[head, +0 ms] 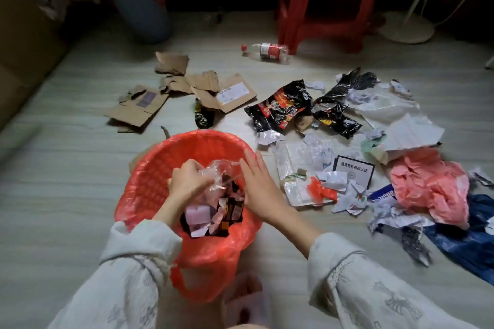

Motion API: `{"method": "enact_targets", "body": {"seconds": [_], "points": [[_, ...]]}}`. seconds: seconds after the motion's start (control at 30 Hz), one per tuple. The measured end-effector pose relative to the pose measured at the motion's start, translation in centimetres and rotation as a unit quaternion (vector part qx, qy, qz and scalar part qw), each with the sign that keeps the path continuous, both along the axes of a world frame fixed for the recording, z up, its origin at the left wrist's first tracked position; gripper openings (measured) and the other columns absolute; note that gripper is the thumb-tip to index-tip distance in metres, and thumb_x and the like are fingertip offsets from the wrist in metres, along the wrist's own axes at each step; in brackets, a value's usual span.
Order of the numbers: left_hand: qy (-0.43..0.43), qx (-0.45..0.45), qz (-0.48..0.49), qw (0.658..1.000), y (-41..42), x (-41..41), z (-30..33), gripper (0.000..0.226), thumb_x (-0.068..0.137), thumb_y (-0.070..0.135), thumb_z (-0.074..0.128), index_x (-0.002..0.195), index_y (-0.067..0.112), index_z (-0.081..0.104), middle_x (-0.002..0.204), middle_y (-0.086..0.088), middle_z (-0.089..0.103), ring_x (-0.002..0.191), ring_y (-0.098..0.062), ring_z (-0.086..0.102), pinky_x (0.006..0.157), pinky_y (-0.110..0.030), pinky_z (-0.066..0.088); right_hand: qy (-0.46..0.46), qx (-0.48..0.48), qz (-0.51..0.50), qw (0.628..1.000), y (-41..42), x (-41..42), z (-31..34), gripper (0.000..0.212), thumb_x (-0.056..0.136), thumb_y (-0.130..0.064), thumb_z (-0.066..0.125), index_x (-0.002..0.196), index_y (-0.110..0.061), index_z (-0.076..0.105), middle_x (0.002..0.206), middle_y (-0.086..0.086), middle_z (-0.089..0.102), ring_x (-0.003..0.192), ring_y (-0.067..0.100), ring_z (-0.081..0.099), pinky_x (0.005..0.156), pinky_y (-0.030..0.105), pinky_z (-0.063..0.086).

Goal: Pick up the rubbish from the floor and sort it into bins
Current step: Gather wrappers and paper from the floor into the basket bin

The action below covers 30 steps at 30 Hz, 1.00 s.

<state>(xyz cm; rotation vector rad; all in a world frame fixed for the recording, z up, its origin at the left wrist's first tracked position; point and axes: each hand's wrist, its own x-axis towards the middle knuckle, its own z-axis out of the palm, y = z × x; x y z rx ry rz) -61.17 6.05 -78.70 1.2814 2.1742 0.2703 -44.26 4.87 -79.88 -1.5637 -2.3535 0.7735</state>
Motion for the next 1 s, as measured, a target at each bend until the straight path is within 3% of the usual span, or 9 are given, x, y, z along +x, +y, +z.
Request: {"method": "enact_targets", "body": {"seconds": [0.13,0.23,0.4,0.53,0.63,0.7,0.83,0.9,1.0], "points": [[0.056,-0.032,-0.050,0.997,1.7,0.4,-4.9,0.028,0.081,0.019,0.057,0.106,0.009,0.053,0.110,-0.020,0.061,0.110,-0.039,0.051,0.084,-0.038,0.044,0.070,0.020,-0.027,0.997,-0.3,0.7,-1.4,0.086,0.076,0.016,0.037,0.150,-0.010,0.000,0.156,-0.003,-0.012,0.145,0.013,-0.014,0.102,0.003,-0.020],[0.132,-0.046,-0.102,0.985,2.0,1.1,-7.5,0.030,0.085,0.011,0.050,0.112,0.001,0.054,0.115,-0.024,0.059,0.111,-0.041,0.053,0.091,-0.041,0.044,0.073,0.015,-0.041,0.996,-0.4,1.2,-2.0,0.088,0.073,0.018,0.034,0.149,-0.009,-0.002,0.157,0.001,-0.010,0.145,0.014,-0.013,0.105,0.004,-0.019],[0.263,-0.081,-0.167,0.947,1.6,0.8,-9.3,0.027,0.089,0.024,0.050,0.108,0.011,0.064,0.112,-0.011,0.064,0.107,-0.030,0.059,0.088,-0.036,0.047,0.030,0.007,0.000,1.000,0.1,0.3,-1.1,0.081,0.080,0.010,0.036,0.149,-0.009,-0.002,0.157,0.003,-0.014,0.144,0.012,-0.018,0.105,0.009,-0.019],[0.147,-0.107,-0.157,0.971,1.8,0.0,-9.0,0.034,0.086,0.022,0.056,0.115,0.004,0.060,0.113,-0.019,0.062,0.105,-0.035,0.061,0.084,-0.037,0.049,0.024,-0.043,0.007,0.999,0.4,0.5,0.0,0.069,0.091,-0.001,0.036,0.150,-0.011,0.001,0.158,0.002,-0.010,0.146,0.014,-0.012,0.110,0.014,-0.011],[0.080,-0.115,-0.177,0.974,1.5,-0.8,-8.3,0.056,0.082,0.027,0.063,0.130,0.006,0.044,0.124,-0.023,0.052,0.114,-0.038,0.051,0.093,-0.036,0.042,0.063,-0.131,-0.002,0.989,1.3,1.4,2.6,0.062,0.097,-0.011,0.036,0.151,-0.017,0.005,0.159,0.000,0.007,0.146,0.014,0.009,0.112,0.015,0.005],[0.064,-0.133,-0.204,0.968,1.6,-1.1,-7.4,0.063,0.082,0.030,0.065,0.134,0.006,0.040,0.130,-0.021,0.050,0.121,-0.036,0.045,0.098,-0.033,0.037,0.061,-0.158,-0.001,0.986,1.9,2.1,4.6,0.062,0.097,-0.013,0.037,0.150,-0.023,0.008,0.156,0.000,0.021,0.140,0.019,0.028,0.109,0.023,0.024],[0.056,-0.110,-0.226,0.966,1.9,-0.8,-3.8,0.044,0.086,0.026,0.057,0.125,0.006,0.051,0.123,-0.017,0.058,0.118,-0.034,0.048,0.096,-0.031,0.037,0.069,-0.173,-0.022,0.982,1.8,3.7,8.0,0.058,0.099,-0.020,0.037,0.151,-0.019,0.011,0.157,0.000,0.017,0.143,0.014,0.020,0.113,0.024,0.017],[0.058,-0.068,-0.231,0.969,2.2,-0.4,-2.0,0.038,0.090,0.027,0.055,0.118,0.002,0.057,0.119,-0.017,0.062,0.117,-0.034,0.049,0.096,-0.032,0.037,0.073,-0.172,-0.049,0.981,1.6,4.7,9.5,0.057,0.099,-0.022,0.038,0.151,-0.020,0.014,0.156,0.002,0.022,0.142,0.017,0.025,0.112,0.026,0.021],[0.066,-0.037,-0.244,0.967,1.8,0.5,0.7,0.045,0.089,0.025,0.057,0.128,0.004,0.052,0.128,-0.016,0.057,0.125,-0.032,0.044,0.104,-0.032,0.034,0.088,-0.153,-0.101,0.979,1.0,6.5,11.7,0.056,0.098,-0.021,0.040,0.149,-0.021,0.019,0.150,0.007,0.035,0.134,0.023,0.038,0.108,0.032,0.030]]}}
